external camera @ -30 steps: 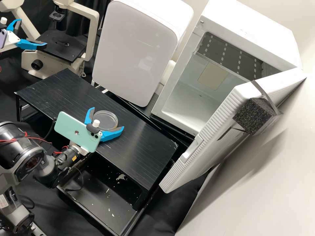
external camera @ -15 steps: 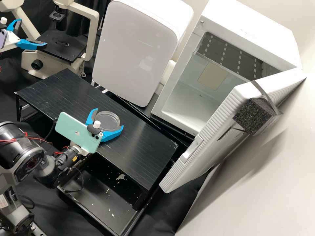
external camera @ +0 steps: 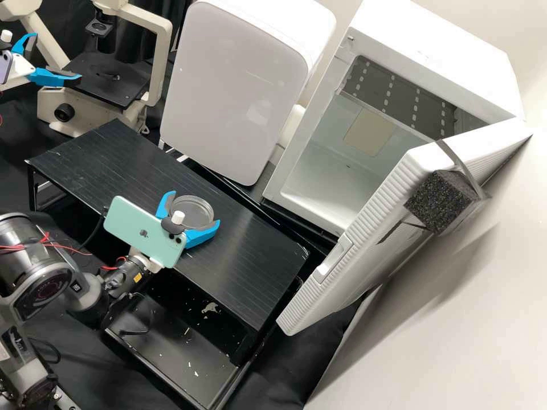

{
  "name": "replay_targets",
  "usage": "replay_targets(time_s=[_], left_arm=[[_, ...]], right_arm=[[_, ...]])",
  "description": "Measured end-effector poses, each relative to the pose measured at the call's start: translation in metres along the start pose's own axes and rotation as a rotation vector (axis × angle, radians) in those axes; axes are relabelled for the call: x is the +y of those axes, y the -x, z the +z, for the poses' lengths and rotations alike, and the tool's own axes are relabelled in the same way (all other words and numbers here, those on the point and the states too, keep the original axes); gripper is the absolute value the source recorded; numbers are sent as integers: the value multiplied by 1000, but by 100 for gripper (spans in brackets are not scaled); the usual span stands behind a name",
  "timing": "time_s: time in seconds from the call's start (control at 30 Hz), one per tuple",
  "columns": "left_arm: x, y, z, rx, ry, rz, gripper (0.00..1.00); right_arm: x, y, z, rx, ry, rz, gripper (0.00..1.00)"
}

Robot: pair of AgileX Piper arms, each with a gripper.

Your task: Place the petri dish in the incubator

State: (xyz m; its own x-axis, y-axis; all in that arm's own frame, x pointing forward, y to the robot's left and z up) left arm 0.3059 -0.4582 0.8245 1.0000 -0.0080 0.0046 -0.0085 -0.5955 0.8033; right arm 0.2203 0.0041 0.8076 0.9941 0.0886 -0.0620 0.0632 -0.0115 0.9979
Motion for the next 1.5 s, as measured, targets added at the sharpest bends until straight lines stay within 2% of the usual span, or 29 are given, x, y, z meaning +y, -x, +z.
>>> replay_targets(time_s=[0.13, 0.23, 0.4, 0.7, 0.83, 1.0, 1.3, 1.5], left_arm=[[0, 0, 0, 0, 0, 0, 100], [0, 0, 0, 0, 0, 0, 100], [0, 0, 0, 0, 0, 0, 100], [0, 0, 0, 0, 0, 0, 100], [0, 0, 0, 0, 0, 0, 100], [0, 0, 0, 0, 0, 0, 100], [0, 0, 0, 0, 0, 0, 100], [0, 0, 0, 0, 0, 0, 100]], right_arm=[[25, -7, 13, -59, -25, 86, 0], [49, -13, 21, -80, -28, 178, 0], [84, -24, 32, -84, -17, 296, 0], [133, -68, 43, -39, 14, 429, 0], [149, -93, 48, -53, 3, 462, 0], [162, -129, 55, -82, -14, 465, 0], [170, -178, 58, -113, 15, 429, 0], [169, -202, 60, -141, 21, 409, 0]])
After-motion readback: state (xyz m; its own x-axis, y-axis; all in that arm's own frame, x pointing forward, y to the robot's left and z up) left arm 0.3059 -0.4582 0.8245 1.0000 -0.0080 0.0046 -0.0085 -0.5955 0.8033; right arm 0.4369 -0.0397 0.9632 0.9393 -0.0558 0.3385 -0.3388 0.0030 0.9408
